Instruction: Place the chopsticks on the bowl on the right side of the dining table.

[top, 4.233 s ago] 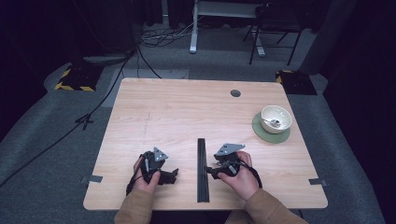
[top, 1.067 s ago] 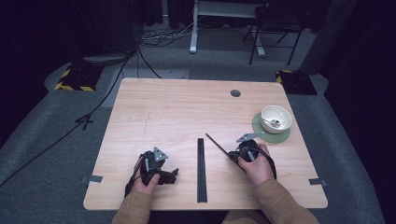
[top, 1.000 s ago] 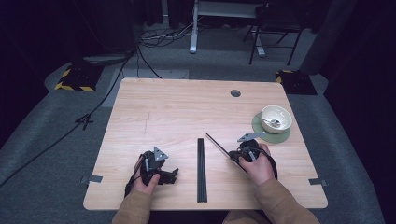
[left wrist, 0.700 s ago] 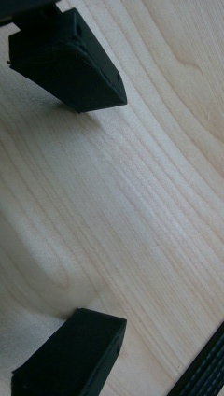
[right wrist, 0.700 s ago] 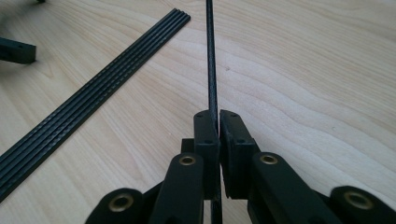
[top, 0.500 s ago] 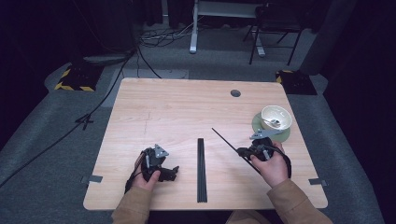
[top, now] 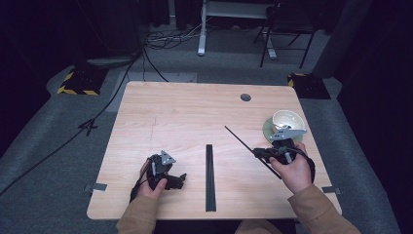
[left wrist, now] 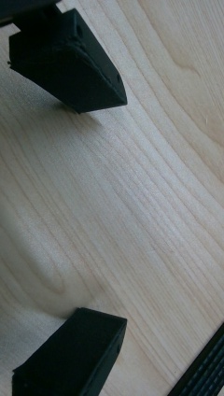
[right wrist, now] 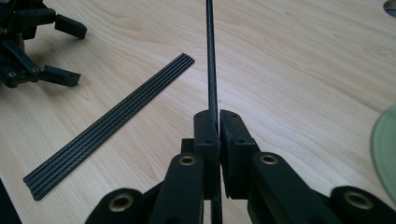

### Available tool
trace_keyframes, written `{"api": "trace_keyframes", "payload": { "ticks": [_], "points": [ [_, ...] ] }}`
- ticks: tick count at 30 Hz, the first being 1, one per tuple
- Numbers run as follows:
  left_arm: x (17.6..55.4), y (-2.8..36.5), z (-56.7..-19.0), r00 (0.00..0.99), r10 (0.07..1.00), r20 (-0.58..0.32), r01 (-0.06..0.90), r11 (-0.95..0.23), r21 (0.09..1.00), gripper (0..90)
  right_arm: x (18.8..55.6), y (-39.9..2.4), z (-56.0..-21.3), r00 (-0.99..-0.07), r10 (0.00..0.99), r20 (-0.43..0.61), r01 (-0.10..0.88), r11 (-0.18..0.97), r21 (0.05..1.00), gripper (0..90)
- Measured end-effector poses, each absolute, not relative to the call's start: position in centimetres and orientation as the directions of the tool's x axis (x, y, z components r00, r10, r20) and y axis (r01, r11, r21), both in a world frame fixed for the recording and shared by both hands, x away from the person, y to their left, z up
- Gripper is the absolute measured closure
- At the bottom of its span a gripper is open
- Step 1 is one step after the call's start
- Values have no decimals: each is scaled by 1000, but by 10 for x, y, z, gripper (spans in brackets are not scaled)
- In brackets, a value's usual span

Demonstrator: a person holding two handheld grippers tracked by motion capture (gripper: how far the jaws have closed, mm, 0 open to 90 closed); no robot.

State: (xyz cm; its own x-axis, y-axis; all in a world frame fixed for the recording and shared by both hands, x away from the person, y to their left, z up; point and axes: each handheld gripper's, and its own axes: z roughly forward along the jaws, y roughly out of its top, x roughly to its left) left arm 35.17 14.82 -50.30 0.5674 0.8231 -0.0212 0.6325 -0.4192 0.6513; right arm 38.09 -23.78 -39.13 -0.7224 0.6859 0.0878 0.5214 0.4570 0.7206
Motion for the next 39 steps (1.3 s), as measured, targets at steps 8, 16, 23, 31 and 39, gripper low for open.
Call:
{"api": "trace_keyframes", "payload": {
  "ticks": [8, 16, 23, 31, 39],
  "points": [
    [351, 150, -503, 562, 827, -28, 638, -411, 651, 2, 389, -254, -374, -706, 703, 78, 517, 437, 736, 865],
    [350, 150, -503, 551, 834, -14, 636, -410, 654, 2, 400, -270, -359, -682, 727, 86, 527, 406, 747, 865],
    [349, 150, -503, 546, 838, -16, 640, -405, 652, 3, 411, -286, -348, -655, 750, 90, 526, 366, 768, 866],
    [350, 150, -503, 550, 835, -19, 640, -408, 651, 4, 421, -299, -333, -631, 772, 77, 521, 348, 780, 865],
    [350, 150, -503, 551, 835, -19, 641, -408, 650, 3, 439, -316, -329, -584, 809, 61, 548, 338, 766, 866]
  ]
}}
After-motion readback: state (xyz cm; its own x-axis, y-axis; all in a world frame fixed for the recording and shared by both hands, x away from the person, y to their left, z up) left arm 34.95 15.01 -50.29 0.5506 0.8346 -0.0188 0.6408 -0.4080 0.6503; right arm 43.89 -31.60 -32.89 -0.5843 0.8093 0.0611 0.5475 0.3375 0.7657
